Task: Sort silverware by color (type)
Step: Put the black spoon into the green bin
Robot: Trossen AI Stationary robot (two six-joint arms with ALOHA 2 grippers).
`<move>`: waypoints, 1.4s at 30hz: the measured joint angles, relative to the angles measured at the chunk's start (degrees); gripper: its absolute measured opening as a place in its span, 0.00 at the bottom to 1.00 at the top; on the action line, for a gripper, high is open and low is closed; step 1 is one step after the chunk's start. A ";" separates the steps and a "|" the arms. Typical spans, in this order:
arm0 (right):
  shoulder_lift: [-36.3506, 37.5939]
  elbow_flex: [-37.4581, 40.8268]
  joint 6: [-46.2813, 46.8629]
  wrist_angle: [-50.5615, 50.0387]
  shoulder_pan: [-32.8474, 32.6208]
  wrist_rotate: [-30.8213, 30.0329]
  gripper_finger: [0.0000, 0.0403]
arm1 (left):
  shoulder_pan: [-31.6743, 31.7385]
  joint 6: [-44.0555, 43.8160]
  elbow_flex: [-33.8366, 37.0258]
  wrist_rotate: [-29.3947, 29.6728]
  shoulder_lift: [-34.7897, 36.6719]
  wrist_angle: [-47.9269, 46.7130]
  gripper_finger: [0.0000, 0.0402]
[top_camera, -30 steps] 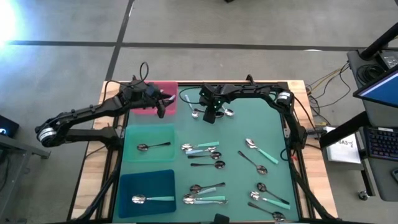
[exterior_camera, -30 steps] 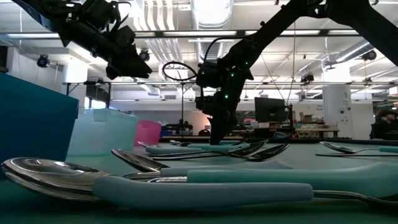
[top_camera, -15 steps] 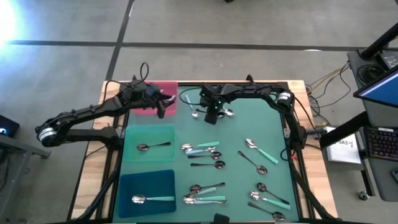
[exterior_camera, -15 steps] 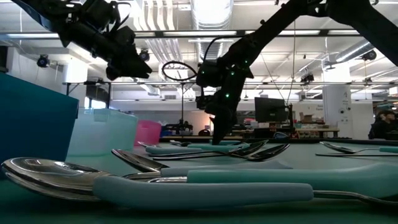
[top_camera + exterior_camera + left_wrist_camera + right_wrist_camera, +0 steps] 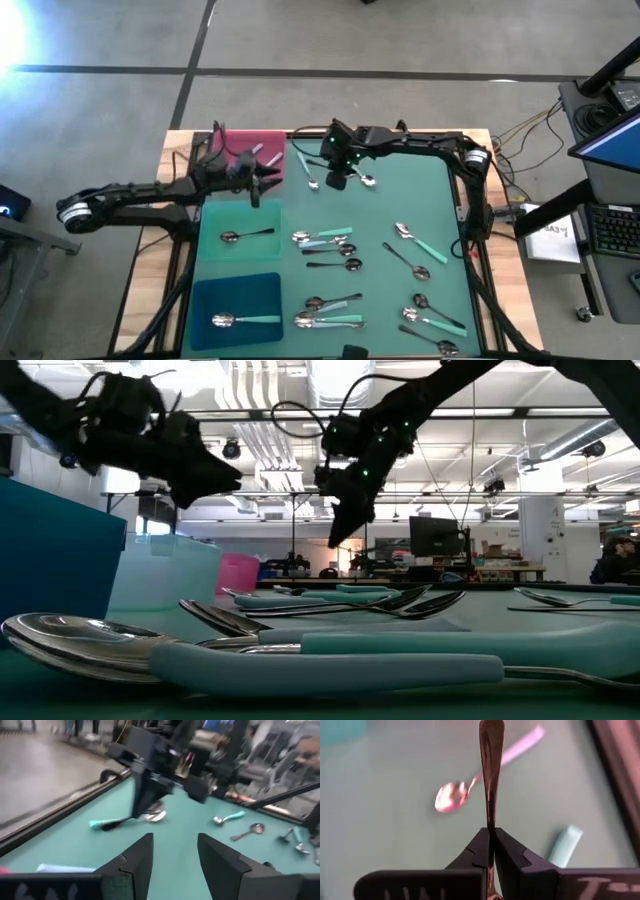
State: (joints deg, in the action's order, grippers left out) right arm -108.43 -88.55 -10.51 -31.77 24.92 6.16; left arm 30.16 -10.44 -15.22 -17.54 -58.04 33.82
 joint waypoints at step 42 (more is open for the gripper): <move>2.37 -0.17 -7.97 29.16 -11.94 1.11 0.02 | -3.16 -7.54 6.22 7.34 -0.02 26.14 0.28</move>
State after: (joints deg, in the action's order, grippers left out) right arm -106.06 -88.73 -18.48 -2.61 12.98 7.27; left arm 27.00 -17.98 -8.99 -10.20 -58.06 59.97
